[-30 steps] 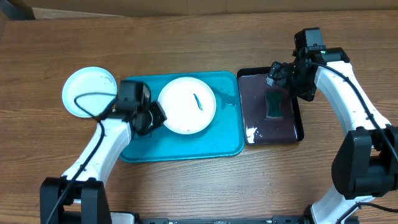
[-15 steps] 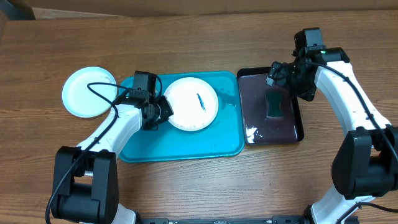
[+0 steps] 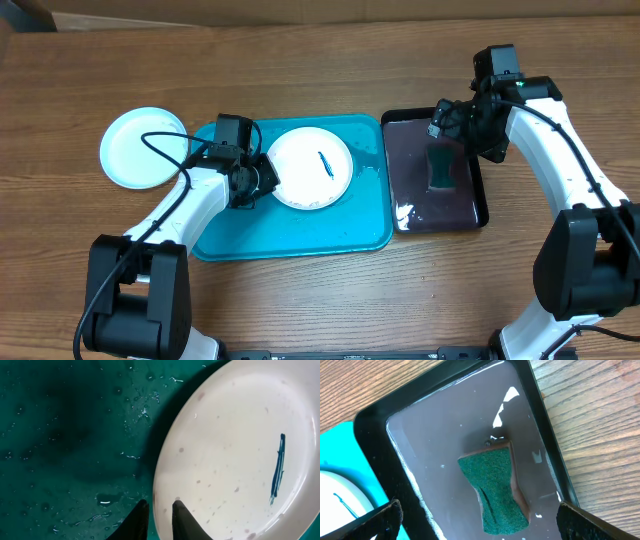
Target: Clean dirty plates on tray and stack at the side
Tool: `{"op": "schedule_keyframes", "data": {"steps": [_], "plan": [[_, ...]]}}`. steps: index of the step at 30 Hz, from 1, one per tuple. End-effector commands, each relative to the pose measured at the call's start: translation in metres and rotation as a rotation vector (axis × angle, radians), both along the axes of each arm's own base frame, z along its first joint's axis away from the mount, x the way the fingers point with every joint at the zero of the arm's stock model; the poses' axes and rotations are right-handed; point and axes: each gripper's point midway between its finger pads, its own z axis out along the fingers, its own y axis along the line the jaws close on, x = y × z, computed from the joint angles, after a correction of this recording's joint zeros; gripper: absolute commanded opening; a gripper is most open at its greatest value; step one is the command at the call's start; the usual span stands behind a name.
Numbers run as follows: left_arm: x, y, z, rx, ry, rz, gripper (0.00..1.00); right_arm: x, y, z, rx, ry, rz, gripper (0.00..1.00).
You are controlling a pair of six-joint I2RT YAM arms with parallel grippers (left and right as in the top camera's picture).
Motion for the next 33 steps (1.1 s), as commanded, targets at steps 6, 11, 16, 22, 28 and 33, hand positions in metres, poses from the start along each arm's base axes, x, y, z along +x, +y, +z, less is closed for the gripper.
{"op": "schedule_keyframes", "data": {"steps": [6,11,16,22,28,33], "plan": [[0.003,-0.001,-0.009,0.022,0.01,-0.025,0.19,0.003,-0.002,0.009,-0.011,-0.032,-0.001,1.0],[0.001,-0.001,-0.024,0.023,0.047,-0.024,0.14,0.003,-0.002,0.01,-0.011,-0.032,-0.001,1.0],[0.003,0.0,-0.024,-0.002,0.045,-0.019,0.13,0.003,-0.002,0.01,-0.011,-0.032,-0.001,1.0],[0.007,0.005,-0.023,-0.009,0.033,-0.003,0.26,0.003,-0.002,0.01,-0.011,-0.032,-0.001,1.0],[0.008,0.007,-0.021,-0.056,0.038,0.008,0.19,0.003,-0.002,0.009,-0.011,-0.032,-0.001,1.0],[0.008,0.008,-0.019,-0.099,0.039,0.003,0.17,0.003,-0.002,0.009,-0.011,-0.032,-0.001,1.0]]}}
